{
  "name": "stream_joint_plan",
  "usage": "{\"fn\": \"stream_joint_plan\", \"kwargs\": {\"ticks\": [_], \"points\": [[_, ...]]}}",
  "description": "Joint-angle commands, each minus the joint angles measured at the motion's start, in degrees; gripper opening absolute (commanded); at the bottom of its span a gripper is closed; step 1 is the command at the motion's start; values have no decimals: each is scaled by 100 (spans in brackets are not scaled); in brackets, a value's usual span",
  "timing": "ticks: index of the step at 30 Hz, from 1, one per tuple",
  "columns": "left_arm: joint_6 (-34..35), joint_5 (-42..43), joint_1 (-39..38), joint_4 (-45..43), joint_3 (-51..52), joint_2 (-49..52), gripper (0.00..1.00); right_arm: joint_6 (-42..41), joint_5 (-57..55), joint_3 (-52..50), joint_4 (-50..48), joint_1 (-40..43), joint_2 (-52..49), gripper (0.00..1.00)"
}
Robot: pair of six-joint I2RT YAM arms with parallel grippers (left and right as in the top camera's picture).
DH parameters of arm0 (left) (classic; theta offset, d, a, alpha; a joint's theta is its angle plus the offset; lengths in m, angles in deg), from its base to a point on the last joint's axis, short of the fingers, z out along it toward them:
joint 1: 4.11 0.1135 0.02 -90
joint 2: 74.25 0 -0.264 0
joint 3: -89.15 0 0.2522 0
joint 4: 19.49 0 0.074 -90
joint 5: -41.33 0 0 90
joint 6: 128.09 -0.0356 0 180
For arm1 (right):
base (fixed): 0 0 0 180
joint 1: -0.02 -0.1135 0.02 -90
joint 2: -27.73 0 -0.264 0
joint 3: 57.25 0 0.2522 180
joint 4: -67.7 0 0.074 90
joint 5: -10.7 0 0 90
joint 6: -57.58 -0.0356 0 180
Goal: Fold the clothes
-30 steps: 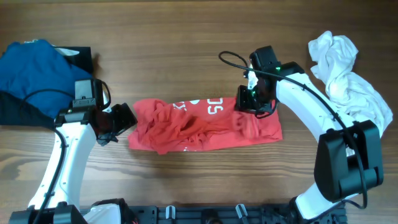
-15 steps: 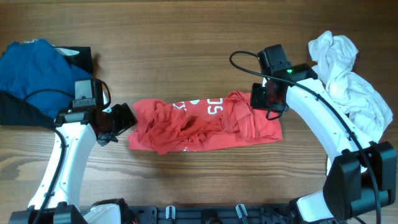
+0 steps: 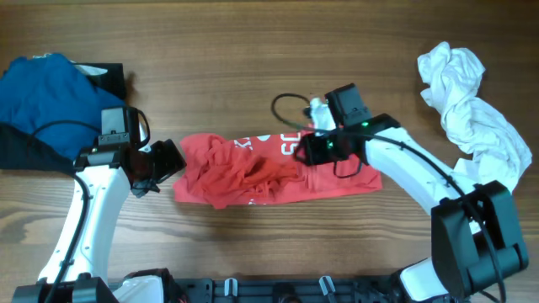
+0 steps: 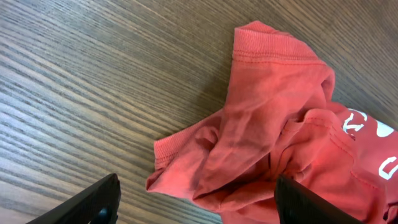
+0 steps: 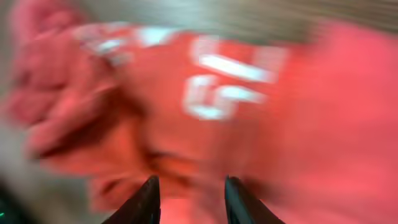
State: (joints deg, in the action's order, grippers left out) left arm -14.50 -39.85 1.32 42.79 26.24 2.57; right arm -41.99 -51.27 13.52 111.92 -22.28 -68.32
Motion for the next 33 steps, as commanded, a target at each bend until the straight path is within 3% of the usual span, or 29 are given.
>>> {"fn": "stream_joint_plan", "kwargs": {"ticks": [1, 5, 7, 8, 11, 17, 20, 23, 27, 32, 33], "points": [[-87, -52, 48, 22, -111, -74, 79, 654, 1606, -9, -186, -17, -81, 34], [-87, -42, 48, 31, -111, -74, 84, -13, 90, 76, 138, 66, 254, 36], [-238, 195, 48, 17, -111, -63, 93, -437, -909, 160, 398, 125, 745, 38], [-535, 562, 46, -39, -111, -20, 94, -802, -1537, 160, 538, 140, 1115, 38], [-584, 723, 44, -63, -109, 273, 96, -1462, -2645, 160, 957, 140, 1943, 45], [-1292, 1541, 42, -693, -90, 1499, 97, -1475, -2973, 160, 1438, 140, 2085, 48], [-1449, 1698, 4, -1001, -90, 2033, 95, -1947, -3250, 160, 1572, 140, 2061, 48], [-1467, 1716, -363, -1060, -90, 2516, 87, -2409, -3598, 160, 1950, 254, 2050, 47], [-1464, 1705, -874, -1012, -90, 2531, 59, -2343, -3528, 160, 2304, 863, 2050, 48], [-1416, 756, -966, -570, -92, 2529, 61, -1884, -3379, 157, 2426, 1340, 2050, 48], [-1419, 715, -966, -490, -92, 2529, 51, -1893, -3379, 157, 2400, 1340, 2050, 48]]}}
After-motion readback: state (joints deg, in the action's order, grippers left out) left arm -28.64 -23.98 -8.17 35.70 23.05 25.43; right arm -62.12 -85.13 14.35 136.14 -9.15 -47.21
